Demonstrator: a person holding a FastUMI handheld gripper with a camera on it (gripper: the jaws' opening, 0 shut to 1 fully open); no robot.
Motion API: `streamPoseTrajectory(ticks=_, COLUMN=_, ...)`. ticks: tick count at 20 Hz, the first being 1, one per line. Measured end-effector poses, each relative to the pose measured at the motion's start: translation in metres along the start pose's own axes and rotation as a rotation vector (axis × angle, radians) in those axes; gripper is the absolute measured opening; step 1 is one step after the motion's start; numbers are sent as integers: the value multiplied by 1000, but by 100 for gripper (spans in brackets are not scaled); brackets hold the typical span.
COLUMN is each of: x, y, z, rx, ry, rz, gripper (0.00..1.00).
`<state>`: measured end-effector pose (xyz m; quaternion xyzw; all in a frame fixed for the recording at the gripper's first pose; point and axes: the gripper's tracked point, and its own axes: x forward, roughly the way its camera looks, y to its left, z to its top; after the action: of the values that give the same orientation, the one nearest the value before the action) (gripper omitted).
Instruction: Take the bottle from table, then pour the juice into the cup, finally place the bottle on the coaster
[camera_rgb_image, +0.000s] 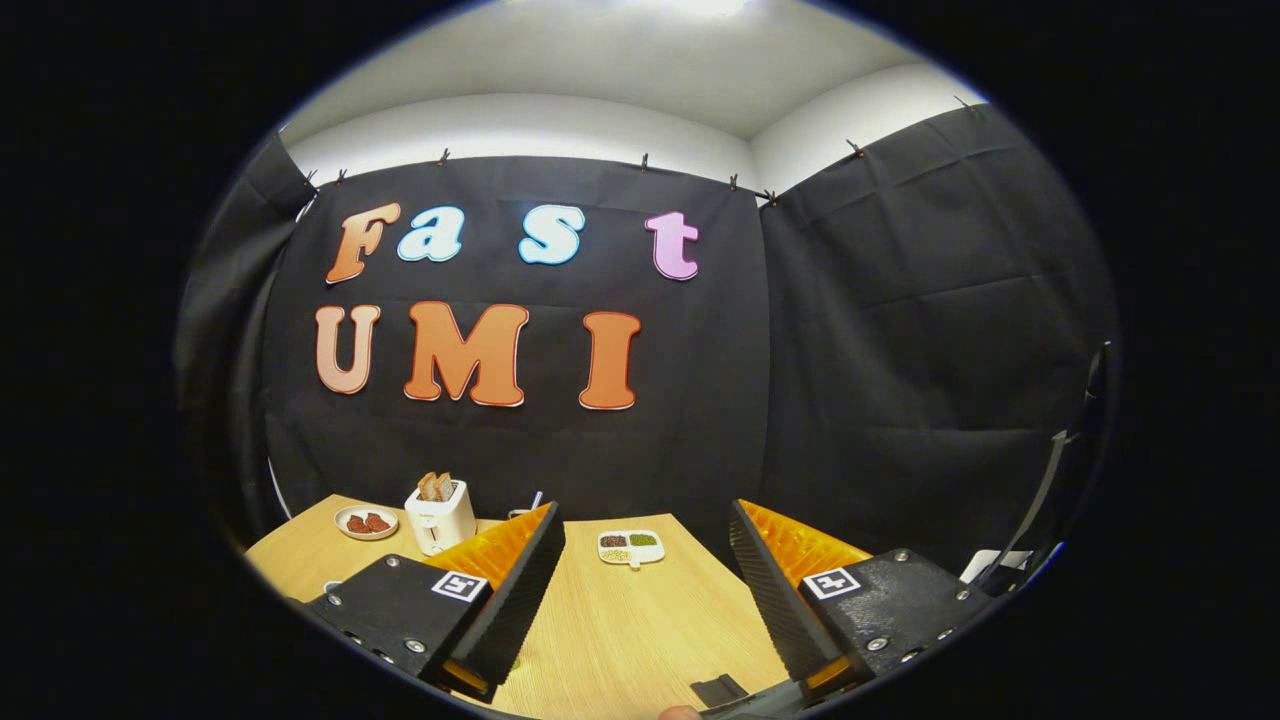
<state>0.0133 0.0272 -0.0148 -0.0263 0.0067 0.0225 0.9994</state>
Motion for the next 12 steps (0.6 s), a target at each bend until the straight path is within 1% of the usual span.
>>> streamPoseTrajectory(ticks=3, x=3, y=5, z=-15, rx=-2, ry=23, rz=10, gripper=99)
streamPoseTrajectory(ticks=7, x=8, y=23, z=-32, rx=3, ry=41, rz=50, gripper=99)
streamPoseTrajectory(ticks=12, x=16, y=66, z=-57, rx=-4, ry=94, rz=139, gripper=99)
